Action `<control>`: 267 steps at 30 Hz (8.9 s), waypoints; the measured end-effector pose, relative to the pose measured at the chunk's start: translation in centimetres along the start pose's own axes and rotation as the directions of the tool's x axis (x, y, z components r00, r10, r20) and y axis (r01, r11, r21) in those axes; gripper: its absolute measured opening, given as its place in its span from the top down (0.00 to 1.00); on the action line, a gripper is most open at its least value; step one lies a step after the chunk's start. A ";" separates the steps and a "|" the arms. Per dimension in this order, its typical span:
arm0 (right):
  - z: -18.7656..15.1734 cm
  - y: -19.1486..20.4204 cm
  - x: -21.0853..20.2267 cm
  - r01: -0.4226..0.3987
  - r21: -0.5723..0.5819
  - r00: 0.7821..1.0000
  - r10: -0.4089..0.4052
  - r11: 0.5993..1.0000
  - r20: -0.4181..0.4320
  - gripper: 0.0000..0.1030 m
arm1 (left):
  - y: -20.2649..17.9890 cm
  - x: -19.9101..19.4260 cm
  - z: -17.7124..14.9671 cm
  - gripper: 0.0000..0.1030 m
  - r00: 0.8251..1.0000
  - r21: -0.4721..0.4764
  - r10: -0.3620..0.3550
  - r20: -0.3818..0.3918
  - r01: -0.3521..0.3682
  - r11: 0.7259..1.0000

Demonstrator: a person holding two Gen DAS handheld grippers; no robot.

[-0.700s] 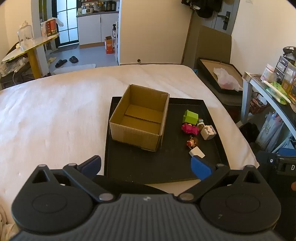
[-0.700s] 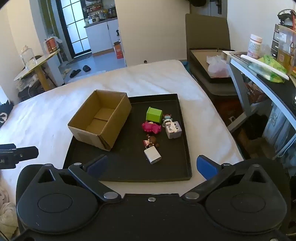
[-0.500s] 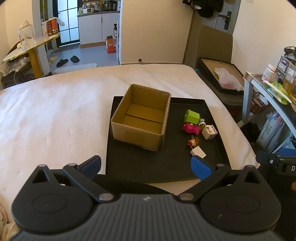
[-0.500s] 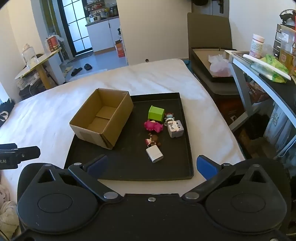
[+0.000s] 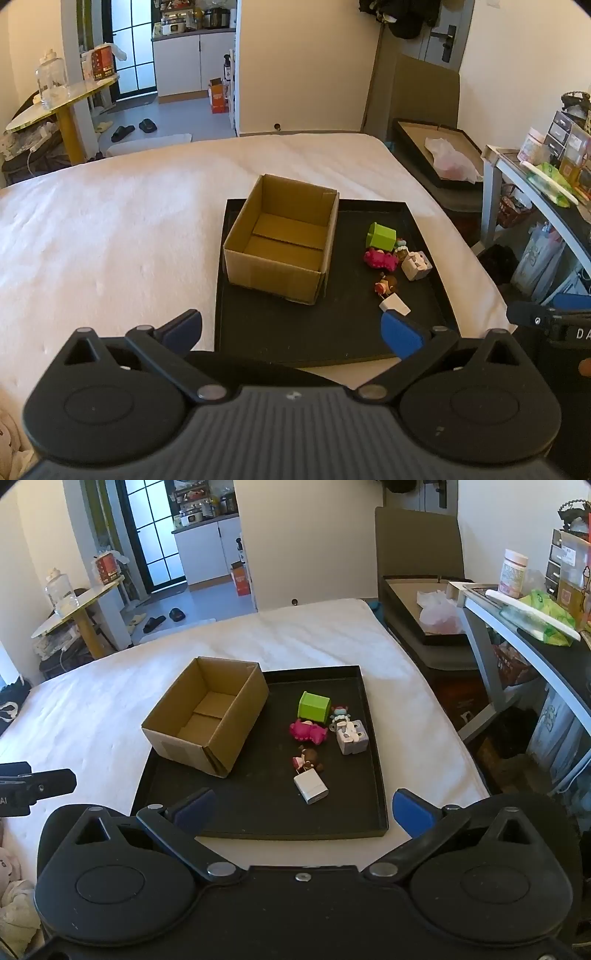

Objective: Organize rigid objects
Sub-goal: 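Move both grippers toward the black tray of toys, then grip the cardboard box wall with the left gripper while the right gripper approaches the white charger, then close the right gripper on the white charger plug, then carry the charger over the box and open the right gripper while the left gripper holds the box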

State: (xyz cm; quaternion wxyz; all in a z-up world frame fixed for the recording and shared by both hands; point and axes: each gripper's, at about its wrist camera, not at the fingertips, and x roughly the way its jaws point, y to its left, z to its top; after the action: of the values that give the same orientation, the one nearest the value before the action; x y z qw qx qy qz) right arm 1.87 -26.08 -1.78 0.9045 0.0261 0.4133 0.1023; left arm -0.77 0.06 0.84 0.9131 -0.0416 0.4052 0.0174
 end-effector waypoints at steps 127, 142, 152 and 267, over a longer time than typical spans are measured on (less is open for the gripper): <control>2.8 -4.1 17.9 -0.071 0.099 0.954 0.096 0.993 -0.284 0.17 | 5.6 18.1 6.0 0.40 0.985 -0.154 0.115 -0.130 -0.135 0.979; 3.2 -3.5 22.8 -0.078 0.077 0.919 0.102 0.994 -0.382 0.26 | 6.0 22.8 8.2 0.51 0.971 -0.030 0.164 -0.174 -0.171 0.985; 2.0 -2.1 25.7 -0.054 -0.013 0.903 0.044 0.998 -0.427 0.26 | 6.2 26.3 8.3 0.58 0.952 0.037 0.187 -0.244 -0.183 0.982; 9.4 10.7 23.5 -0.255 -0.111 0.943 0.222 0.960 -0.246 0.48 | 8.5 21.5 1.8 0.84 0.965 -0.214 -0.066 -0.253 0.011 0.977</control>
State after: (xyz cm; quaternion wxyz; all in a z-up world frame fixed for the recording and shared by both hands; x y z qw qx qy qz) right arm 22.18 -10.37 -11.61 0.8305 0.0000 0.5013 0.2428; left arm 14.43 8.66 -14.39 0.8430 -0.1482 0.5158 0.0368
